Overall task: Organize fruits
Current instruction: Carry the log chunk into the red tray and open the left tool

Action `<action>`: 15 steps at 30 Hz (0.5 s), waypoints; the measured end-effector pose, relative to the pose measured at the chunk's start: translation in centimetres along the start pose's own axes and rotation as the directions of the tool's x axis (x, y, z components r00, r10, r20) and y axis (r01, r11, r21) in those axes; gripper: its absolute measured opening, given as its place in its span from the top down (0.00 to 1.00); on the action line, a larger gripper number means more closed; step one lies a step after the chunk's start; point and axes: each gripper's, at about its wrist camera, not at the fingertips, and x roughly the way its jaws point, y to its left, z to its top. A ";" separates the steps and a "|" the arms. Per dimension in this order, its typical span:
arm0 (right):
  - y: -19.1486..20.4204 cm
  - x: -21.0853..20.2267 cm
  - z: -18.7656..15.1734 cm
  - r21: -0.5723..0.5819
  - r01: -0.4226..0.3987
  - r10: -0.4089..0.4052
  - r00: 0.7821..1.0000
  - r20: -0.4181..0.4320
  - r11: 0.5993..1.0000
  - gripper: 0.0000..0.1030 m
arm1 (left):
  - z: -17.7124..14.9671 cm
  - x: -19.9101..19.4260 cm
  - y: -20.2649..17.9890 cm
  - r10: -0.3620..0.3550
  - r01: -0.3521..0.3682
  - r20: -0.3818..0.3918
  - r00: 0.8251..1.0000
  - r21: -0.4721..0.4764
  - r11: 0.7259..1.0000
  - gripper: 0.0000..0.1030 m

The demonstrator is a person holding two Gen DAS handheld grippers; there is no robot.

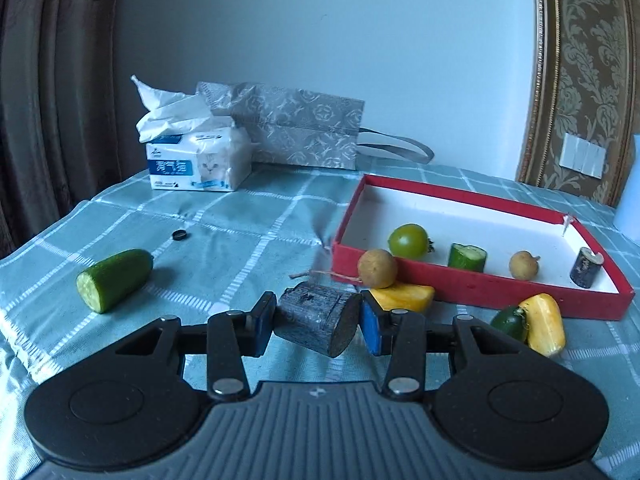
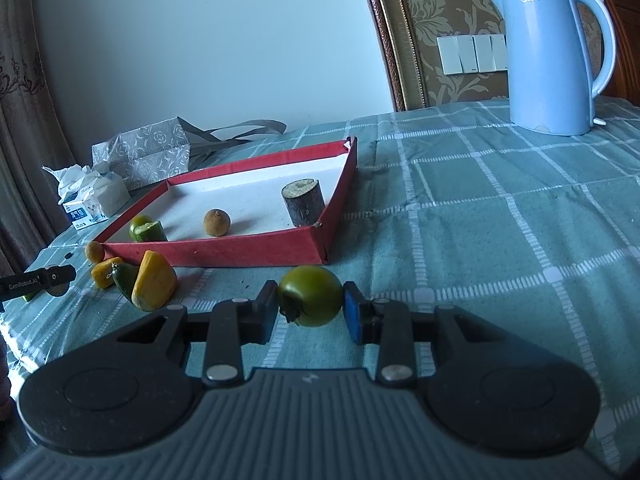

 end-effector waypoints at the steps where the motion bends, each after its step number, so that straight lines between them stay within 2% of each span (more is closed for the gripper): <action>1: 0.0 0.0 0.0 0.000 0.001 -0.001 1.000 0.002 1.000 0.68 | -0.1 0.1 0.1 -0.002 0.002 -0.004 1.000 -0.008 1.000 0.58; 15: 0.7 -0.3 -0.1 -0.047 0.030 -0.029 0.999 0.022 0.998 0.68 | -0.2 0.3 0.6 -0.027 0.027 -0.008 1.000 -0.032 0.999 0.58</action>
